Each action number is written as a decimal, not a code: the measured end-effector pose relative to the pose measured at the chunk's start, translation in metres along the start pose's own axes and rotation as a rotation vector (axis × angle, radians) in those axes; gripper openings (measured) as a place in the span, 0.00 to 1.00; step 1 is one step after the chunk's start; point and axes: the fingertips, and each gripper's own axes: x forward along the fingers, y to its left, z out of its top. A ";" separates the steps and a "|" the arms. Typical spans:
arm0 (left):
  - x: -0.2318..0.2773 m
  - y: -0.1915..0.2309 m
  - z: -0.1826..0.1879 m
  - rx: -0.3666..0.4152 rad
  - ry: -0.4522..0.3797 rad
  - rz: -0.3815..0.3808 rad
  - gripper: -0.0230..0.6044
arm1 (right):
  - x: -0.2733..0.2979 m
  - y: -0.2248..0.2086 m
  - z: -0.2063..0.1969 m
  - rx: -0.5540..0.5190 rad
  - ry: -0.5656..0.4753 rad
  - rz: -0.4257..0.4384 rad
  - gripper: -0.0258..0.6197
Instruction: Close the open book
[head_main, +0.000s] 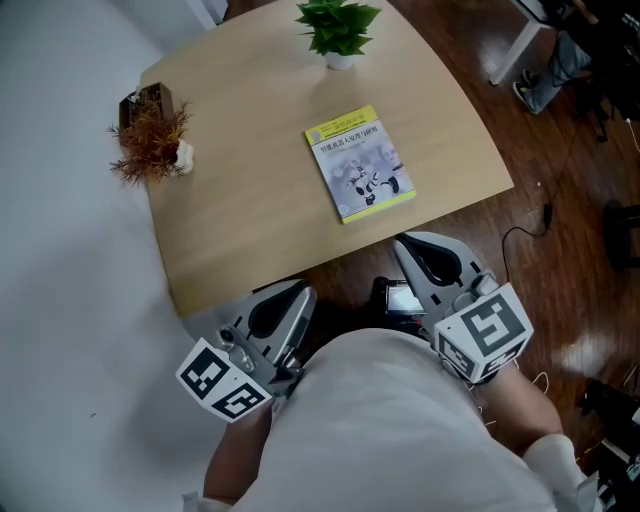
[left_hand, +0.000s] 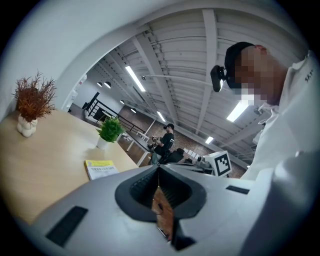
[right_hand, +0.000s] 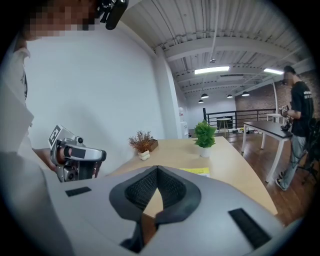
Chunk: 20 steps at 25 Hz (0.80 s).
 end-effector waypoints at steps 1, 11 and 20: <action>-0.001 0.000 0.002 0.001 -0.001 0.001 0.03 | -0.001 0.001 0.002 -0.001 -0.002 0.001 0.04; -0.008 -0.001 0.018 0.024 -0.015 0.000 0.03 | -0.005 0.007 0.023 -0.012 -0.040 0.004 0.04; -0.007 0.000 0.016 0.015 -0.008 -0.016 0.03 | -0.009 0.002 0.026 -0.021 -0.037 -0.026 0.04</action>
